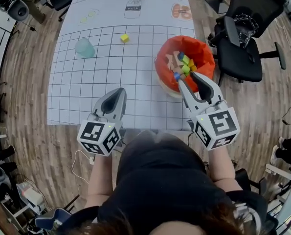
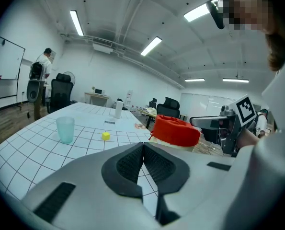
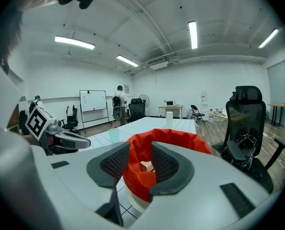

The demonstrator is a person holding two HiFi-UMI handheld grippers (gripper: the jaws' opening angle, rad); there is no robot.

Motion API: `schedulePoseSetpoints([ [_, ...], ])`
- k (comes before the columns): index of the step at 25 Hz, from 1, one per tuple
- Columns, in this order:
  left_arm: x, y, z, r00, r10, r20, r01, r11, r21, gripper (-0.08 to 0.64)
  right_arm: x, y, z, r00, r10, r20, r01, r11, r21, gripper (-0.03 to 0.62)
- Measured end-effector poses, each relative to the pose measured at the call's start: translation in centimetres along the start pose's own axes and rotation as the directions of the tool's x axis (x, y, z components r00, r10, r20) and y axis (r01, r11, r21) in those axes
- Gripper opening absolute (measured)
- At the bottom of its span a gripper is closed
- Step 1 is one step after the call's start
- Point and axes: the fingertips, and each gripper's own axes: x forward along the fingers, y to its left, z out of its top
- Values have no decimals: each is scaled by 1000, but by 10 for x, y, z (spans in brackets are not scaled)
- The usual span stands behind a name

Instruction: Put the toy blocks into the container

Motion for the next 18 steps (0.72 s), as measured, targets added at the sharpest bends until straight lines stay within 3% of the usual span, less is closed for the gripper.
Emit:
schedulePoseSetpoints([
  [9, -23, 7, 11, 996, 42, 75, -40, 999, -28, 26, 0, 50, 20, 982, 177, 64, -178, 984, 9, 143],
  [15, -5, 18, 25, 997, -15, 70, 9, 996, 86, 26, 10, 101, 32, 947, 313, 76, -318, 945, 71, 126],
  [18, -1, 29, 34, 997, -50, 61, 42, 991, 124, 25, 31, 113, 31, 955, 290, 63, -294, 952, 80, 126],
])
